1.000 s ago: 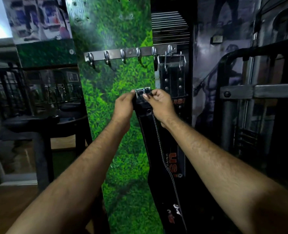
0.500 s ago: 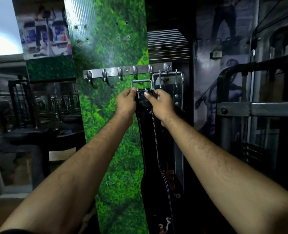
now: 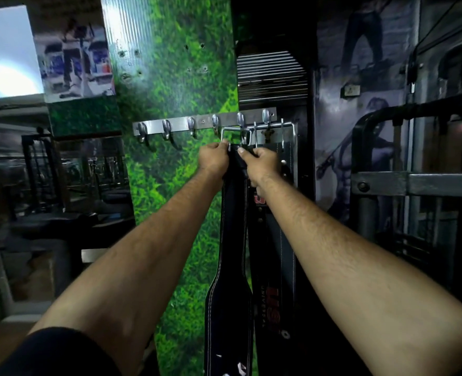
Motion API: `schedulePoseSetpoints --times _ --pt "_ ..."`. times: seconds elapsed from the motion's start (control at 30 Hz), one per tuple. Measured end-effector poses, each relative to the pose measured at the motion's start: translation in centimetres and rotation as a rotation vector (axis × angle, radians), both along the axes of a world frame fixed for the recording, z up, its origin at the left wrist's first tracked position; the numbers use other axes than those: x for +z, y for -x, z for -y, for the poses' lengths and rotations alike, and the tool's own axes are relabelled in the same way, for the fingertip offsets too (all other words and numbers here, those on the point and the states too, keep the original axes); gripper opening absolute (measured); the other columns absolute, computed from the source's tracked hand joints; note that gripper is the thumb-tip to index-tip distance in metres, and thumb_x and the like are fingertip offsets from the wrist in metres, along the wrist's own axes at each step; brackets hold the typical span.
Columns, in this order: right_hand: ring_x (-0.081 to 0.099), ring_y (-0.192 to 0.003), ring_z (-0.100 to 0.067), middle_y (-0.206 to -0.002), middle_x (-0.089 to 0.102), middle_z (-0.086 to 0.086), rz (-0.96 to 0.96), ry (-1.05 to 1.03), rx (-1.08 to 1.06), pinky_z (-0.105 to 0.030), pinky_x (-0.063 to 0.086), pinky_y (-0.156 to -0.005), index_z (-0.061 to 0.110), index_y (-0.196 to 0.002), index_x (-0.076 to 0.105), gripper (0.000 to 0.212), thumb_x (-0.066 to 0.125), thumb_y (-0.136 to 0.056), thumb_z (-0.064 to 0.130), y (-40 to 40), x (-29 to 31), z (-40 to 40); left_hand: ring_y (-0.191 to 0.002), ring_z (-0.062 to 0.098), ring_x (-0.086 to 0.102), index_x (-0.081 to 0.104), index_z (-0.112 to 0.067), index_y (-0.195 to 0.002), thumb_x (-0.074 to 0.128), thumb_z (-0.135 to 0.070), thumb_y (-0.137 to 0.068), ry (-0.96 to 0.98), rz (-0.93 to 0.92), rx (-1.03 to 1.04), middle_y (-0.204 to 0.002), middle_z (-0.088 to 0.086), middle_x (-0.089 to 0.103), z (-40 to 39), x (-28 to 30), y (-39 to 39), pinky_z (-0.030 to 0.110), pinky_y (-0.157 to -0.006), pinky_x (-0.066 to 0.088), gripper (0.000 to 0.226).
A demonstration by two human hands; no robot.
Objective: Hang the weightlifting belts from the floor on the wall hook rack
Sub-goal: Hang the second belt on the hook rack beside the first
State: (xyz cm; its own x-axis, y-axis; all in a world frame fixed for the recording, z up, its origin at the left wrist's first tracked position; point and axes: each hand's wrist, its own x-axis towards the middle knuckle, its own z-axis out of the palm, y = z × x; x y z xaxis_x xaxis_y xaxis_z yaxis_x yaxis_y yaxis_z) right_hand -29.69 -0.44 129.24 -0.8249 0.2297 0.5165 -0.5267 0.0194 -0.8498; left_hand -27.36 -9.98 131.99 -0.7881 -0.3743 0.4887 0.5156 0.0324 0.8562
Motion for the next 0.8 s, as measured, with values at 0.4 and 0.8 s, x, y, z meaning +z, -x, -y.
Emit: schedulePoseSetpoints --times 0.4,0.8 --pt "0.068 -0.100 -0.026 -0.107 0.073 -0.011 -0.095 -0.021 -0.043 -0.044 0.053 -0.092 0.006 -0.111 0.065 0.028 0.058 -0.097 0.029 -3.2 -9.5 1.9 -0.080 0.019 0.067 0.068 -0.002 -0.105 0.053 -0.005 -0.098 0.058 -0.036 -0.218 -0.097 0.013 0.071 0.7 -8.2 -2.2 0.027 -0.071 0.055 0.017" --pt "0.072 -0.099 -0.033 -0.102 0.075 -0.014 0.103 -0.186 0.248 -0.059 0.053 -0.092 0.012 -0.099 0.069 0.048 0.070 -0.073 0.053 -2.7 -22.1 -1.3 -0.066 0.008 0.061 0.063 -0.009 -0.080 0.063 -0.004 -0.093 0.082 0.095 -0.312 -0.077 0.004 0.067 1.5 -19.6 -3.7 0.020 -0.064 0.052 0.014"
